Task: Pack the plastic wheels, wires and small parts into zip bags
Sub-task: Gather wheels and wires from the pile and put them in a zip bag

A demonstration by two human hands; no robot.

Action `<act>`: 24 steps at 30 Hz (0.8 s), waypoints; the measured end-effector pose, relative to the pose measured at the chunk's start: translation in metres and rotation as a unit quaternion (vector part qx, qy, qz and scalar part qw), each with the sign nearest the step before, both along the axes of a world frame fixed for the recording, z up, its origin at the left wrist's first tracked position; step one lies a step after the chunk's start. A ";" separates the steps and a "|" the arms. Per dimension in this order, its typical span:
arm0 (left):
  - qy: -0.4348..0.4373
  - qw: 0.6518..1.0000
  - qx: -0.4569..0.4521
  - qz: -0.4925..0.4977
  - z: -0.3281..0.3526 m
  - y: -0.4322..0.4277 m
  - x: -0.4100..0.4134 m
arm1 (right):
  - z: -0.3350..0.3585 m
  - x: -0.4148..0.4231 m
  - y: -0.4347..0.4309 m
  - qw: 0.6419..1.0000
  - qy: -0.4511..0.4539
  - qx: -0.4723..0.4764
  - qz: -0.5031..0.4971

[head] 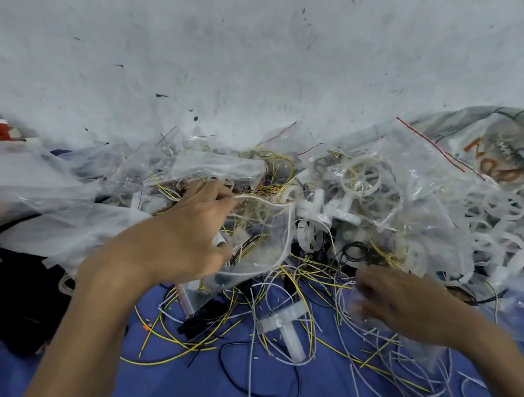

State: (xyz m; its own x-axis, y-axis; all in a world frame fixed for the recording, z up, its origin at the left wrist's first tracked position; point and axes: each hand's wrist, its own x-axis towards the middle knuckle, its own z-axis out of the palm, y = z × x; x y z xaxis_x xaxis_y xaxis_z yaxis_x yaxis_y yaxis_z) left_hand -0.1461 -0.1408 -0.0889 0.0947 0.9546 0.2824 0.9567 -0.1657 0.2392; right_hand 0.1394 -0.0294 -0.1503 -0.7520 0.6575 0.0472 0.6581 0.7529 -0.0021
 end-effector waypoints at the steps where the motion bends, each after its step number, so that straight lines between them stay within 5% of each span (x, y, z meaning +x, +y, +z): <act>1: 0.000 1.000 0.011 0.007 -0.001 0.002 0.001 | -0.001 0.000 -0.003 0.999 -0.005 0.035 0.012; 5: 0.008 1.000 0.019 0.018 0.000 0.004 0.002 | 0.005 -0.008 -0.010 0.980 0.146 0.127 0.050; 10: 0.018 1.000 0.001 0.016 0.000 0.002 0.001 | 0.019 -0.014 -0.009 0.903 0.426 -0.008 -0.057; 13: 0.014 1.000 -0.013 0.016 -0.002 0.002 0.000 | 0.026 -0.016 -0.010 0.792 0.554 -0.245 -0.076; 15: 0.018 0.999 -0.023 0.018 -0.002 0.002 -0.002 | 0.033 -0.019 -0.011 0.710 0.578 -0.395 -0.074; 17: 0.014 0.999 -0.036 0.017 -0.003 0.001 -0.002 | 0.043 -0.024 -0.012 0.686 0.568 -0.445 -0.093; 21: -0.002 0.999 -0.049 -0.006 -0.002 -0.001 -0.001 | 0.064 -0.041 -0.020 0.564 0.645 -0.516 -0.010; 23: -0.015 0.999 -0.040 -0.022 -0.002 0.000 0.002 | 0.078 -0.057 -0.032 0.564 0.625 -0.534 0.080; 24: -0.021 0.999 -0.031 -0.026 -0.001 0.000 0.003 | 0.083 -0.068 -0.033 0.591 0.588 -0.543 0.101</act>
State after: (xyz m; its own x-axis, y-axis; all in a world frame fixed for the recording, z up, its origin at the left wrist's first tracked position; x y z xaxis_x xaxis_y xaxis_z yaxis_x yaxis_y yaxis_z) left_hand -0.1428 -0.1407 -0.0902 0.1347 0.9645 0.2273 0.9362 -0.1991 0.2897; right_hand 0.0716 -0.0627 -0.0674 -0.6866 0.6834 0.2481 -0.3821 -0.0489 -0.9228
